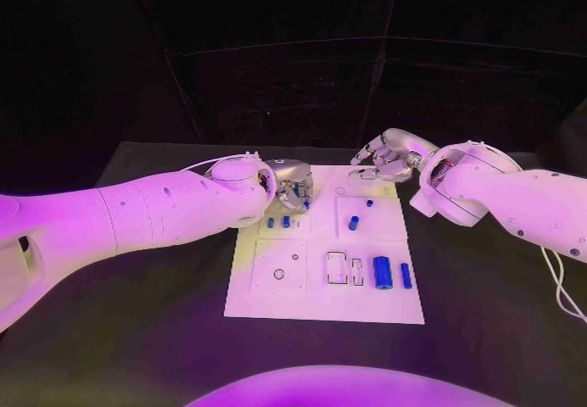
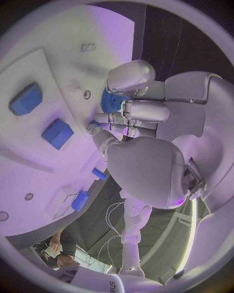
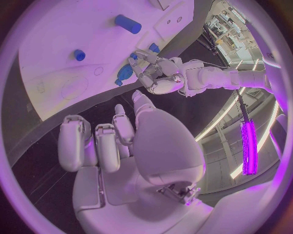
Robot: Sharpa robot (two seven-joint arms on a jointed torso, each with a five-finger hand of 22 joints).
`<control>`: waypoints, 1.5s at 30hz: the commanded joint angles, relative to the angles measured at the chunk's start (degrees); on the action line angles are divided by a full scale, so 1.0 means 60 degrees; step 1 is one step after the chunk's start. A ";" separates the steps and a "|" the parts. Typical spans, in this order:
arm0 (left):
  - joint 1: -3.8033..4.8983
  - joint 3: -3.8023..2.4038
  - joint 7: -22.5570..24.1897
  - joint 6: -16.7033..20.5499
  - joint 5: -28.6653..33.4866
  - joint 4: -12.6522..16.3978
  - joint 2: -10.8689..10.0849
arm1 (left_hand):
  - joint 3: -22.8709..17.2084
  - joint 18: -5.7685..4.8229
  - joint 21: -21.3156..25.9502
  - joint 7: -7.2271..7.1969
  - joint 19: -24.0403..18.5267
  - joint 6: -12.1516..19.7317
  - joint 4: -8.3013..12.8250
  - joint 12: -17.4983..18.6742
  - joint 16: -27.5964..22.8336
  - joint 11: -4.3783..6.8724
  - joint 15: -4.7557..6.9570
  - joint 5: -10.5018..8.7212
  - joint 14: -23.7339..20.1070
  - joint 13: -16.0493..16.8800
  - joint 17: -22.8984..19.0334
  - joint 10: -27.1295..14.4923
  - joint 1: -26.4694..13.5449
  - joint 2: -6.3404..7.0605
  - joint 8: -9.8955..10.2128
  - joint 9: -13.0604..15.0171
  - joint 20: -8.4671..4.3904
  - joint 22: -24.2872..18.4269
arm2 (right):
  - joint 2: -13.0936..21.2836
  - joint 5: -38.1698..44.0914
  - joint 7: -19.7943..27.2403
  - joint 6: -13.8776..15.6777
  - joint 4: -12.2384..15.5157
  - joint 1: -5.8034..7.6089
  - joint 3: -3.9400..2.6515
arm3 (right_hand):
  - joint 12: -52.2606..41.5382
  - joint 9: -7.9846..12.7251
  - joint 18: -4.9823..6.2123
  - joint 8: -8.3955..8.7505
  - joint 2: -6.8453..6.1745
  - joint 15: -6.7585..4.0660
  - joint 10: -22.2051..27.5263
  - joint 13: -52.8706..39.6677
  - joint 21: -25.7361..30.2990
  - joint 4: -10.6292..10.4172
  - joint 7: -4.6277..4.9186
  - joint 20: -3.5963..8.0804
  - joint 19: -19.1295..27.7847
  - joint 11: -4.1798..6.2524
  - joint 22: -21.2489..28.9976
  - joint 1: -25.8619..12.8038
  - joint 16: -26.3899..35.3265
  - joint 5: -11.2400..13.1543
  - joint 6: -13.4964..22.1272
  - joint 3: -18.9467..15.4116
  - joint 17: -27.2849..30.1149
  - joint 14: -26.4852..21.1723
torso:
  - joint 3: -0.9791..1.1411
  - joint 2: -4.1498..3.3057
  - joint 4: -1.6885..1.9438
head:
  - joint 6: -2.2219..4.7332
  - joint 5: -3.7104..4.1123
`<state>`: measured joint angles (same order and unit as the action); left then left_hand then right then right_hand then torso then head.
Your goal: Assemble the parts on the task board
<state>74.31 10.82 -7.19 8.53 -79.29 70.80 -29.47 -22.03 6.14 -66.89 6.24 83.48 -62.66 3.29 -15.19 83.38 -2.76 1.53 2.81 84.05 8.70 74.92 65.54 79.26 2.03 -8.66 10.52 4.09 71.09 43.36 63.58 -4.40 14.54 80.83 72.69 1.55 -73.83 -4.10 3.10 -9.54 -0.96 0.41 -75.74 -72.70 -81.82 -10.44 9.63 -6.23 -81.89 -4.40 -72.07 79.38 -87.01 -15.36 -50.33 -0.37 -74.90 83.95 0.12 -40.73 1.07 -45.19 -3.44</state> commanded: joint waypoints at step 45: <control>-0.0031 -0.0204 0.0142 0.0728 0.0717 0.1438 -0.2081 | -0.0297 -0.0170 0.0049 0.0093 -0.0001 -0.0118 0.0050 0.0626 0.0003 -0.0093 -0.0050 -0.0009 0.0428 -0.0240 0.0328 0.0291 -0.0387 0.0260 0.0250 -0.0142 0.0049 -0.0013 | -0.0005 0.0011 0.0067 -0.0012 -0.0129 0.0007 -0.0003 | -0.0003 0.0012 0.0098 -0.0078 0.0102 -0.0055 0.0039 -0.0010 0.0043 -0.0028 -0.0018 0.0023 0.0071 -0.0021 0.0021 0.0026 0.0040 -0.0093 0.0062 -0.0063 -0.1615 0.0784 | 0.0008 0.0000 -0.0007 | 0.0089 -0.0073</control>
<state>74.06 9.64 -5.99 14.46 -75.46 79.46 -42.00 -23.58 6.17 -66.88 6.75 83.47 -63.17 3.64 -11.63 83.38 -3.27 1.52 2.66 84.05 7.31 74.91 67.07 77.28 3.57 -7.42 9.67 4.10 70.94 43.34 63.57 -4.35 14.49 80.00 72.65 1.56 -73.83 -4.10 3.10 -9.76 -0.96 0.41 -75.74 -72.70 -81.83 -10.59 9.63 -6.23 -81.89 -4.40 -71.99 79.38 -87.01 -15.66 -50.33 -0.52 -74.93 83.95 0.15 -40.76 0.98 -44.60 -3.90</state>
